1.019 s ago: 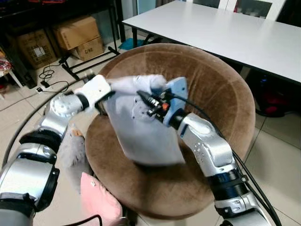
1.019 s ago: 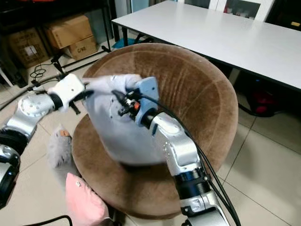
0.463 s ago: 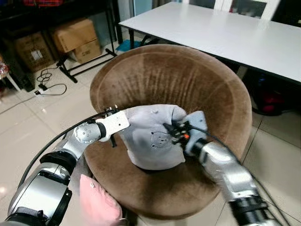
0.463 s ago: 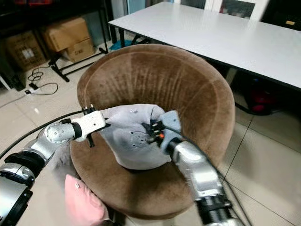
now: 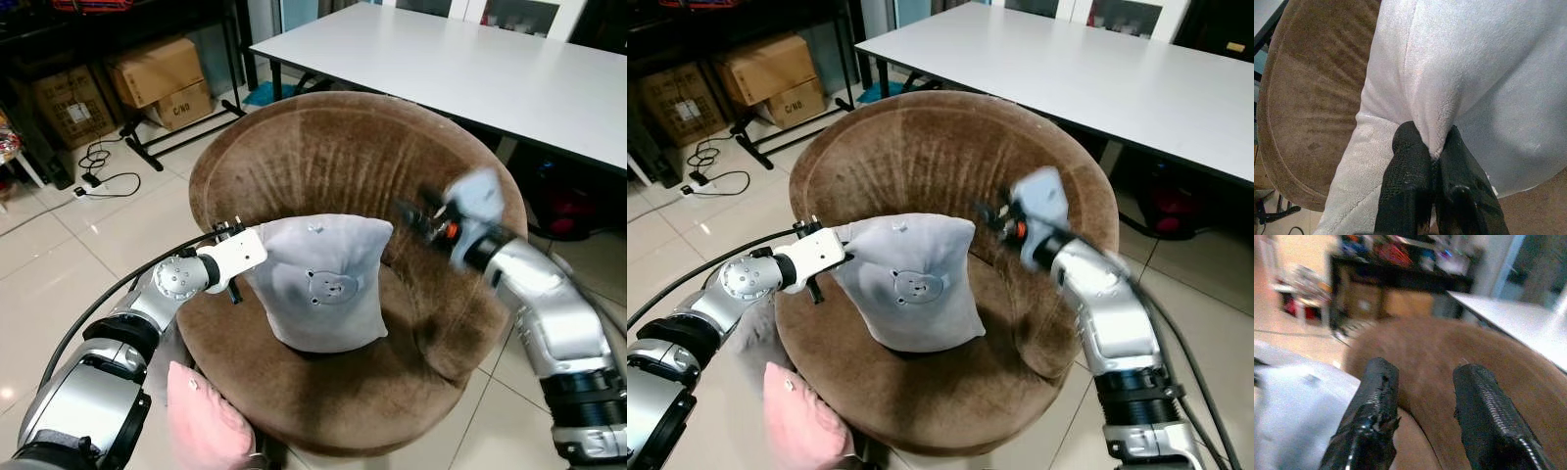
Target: Move the pillow to the sofa from floor
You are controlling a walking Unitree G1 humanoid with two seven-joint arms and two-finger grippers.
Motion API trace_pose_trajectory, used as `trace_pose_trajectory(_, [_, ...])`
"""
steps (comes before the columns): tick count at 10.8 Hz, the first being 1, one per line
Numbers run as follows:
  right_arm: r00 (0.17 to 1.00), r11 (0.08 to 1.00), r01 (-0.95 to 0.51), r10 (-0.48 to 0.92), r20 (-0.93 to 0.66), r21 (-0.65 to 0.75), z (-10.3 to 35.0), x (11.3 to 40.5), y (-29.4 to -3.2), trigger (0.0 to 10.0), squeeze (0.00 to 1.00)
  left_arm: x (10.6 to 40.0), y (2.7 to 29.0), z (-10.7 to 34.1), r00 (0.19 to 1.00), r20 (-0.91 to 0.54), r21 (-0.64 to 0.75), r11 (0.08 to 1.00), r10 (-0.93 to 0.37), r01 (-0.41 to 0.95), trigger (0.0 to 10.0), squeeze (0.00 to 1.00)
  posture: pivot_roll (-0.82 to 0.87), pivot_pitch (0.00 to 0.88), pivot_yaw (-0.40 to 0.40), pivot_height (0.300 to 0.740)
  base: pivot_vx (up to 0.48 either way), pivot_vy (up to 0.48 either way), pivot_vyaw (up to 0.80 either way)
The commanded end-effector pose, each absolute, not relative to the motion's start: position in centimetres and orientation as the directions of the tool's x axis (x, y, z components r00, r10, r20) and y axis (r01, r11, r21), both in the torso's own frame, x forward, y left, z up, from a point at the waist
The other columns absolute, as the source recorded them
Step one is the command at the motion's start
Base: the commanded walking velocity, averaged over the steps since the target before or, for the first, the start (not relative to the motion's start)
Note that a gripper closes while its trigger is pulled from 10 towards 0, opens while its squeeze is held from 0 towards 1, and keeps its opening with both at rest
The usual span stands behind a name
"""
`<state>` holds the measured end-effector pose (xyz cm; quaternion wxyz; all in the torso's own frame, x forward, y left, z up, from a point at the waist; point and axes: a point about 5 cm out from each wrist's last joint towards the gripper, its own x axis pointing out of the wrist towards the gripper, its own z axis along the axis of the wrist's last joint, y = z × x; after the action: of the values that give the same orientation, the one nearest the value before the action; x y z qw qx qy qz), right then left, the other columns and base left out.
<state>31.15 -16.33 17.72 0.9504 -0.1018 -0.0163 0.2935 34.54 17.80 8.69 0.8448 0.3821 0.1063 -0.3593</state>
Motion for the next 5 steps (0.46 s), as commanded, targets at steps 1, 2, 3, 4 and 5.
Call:
trace_pose_trajectory(1, [0.758, 0.742, -0.632, 0.652, 0.02, -0.224, 19.5, 30.7, -15.0, 10.0, 1.0, 34.7, 18.0, 8.9, 0.723, -0.462, 0.579, 0.444, -0.513, 0.684, 0.0, 0.0, -0.15, 0.0, 0.083, 0.74, 0.0, 0.0, 0.0])
trace_pose_trajectory(2, [0.635, 0.616, -0.752, 0.773, -0.003, -0.235, 20.1, 29.6, -12.8, 10.0, 1.0, 35.0, 17.6, 9.2, 0.718, -0.454, 0.583, 0.434, -0.527, 0.687, 0.0, 0.0, -0.15, 0.0, 0.084, 0.74, 0.0, 0.0, 0.0])
trace_pose_trajectory(3, [0.569, 0.541, -0.805, 0.82, -0.059, -0.244, 19.6, 29.0, -11.3, 10.0, 1.0, 35.0, 16.9, 9.3, 0.706, -0.451, 0.582, 0.42, -0.546, 0.696, 0.0, 0.0, -0.15, 0.0, 0.086, 0.74, 0.0, 0.0, 0.0])
trace_pose_trajectory(4, [0.551, 0.507, -0.82, 0.824, -0.129, -0.266, 18.8, 29.0, -10.2, 10.0, 1.0, 35.0, 16.1, 9.3, 0.689, -0.449, 0.58, 0.401, -0.569, 0.709, 0.0, 0.0, -0.15, 0.0, 0.087, 0.74, 0.0, 0.0, 0.0])
trace_pose_trajectory(5, [0.557, 0.483, -0.819, 0.798, -0.229, -0.309, 17.4, 29.4, -9.4, 10.0, 1.0, 34.8, 14.9, 9.1, 0.66, -0.446, 0.577, 0.37, -0.604, 0.728, 0.0, 0.0, -0.15, 0.0, 0.088, 0.74, 0.0, 0.0, 0.0])
